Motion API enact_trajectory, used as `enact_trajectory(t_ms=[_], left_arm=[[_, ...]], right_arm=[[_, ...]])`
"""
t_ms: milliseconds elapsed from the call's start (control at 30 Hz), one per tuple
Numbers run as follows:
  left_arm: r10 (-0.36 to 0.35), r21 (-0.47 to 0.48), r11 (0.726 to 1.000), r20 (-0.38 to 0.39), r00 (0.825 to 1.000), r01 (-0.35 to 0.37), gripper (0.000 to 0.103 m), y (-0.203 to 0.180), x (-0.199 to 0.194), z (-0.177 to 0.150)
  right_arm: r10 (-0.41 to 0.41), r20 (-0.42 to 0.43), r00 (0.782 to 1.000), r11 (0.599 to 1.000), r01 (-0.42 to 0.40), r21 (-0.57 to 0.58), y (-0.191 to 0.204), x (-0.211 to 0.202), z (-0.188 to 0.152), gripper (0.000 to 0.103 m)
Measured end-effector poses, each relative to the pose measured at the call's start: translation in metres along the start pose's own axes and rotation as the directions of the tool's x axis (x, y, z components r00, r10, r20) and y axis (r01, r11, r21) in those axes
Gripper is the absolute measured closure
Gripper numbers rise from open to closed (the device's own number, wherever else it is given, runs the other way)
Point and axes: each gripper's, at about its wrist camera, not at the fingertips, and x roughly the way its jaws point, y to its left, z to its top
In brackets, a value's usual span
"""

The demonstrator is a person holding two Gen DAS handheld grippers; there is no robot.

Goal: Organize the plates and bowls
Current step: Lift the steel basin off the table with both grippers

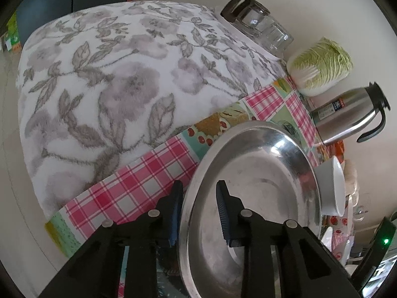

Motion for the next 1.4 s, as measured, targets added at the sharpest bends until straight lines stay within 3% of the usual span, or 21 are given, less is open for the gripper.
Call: enact_trajectory(t_ms=[233,400,900,1400], left_arm=[[0.014,-0.013,1.0,-0.004,1.0,-0.014,0.078,0.008,-0.004,0.002],[-0.033,-0.055,0.998,-0.02,0.999,0.031,0.078,0.017,-0.009,0.003],[-0.085,-0.021,0.996,-0.005,0.996,0.085,0.078,0.0,-0.03,0.003],[-0.176,0.048,0.984,0.057,0.983,0.173,0.078,-0.026,-0.073,0.003]], right_arm=[[0.022,0.031,0.999,0.999,-0.021,-0.029,0.008,-0.014,-0.003,0.082],[0.046,0.067,0.997,0.998,-0.043,-0.046,0.011,-0.032,-0.006,0.082],[0.108,0.166,0.98,0.994,-0.107,-0.015,-0.001,-0.074,-0.017,0.082],[0.145,0.311,0.939,0.987,-0.158,0.017,-0.016,-0.122,-0.038,0.082]])
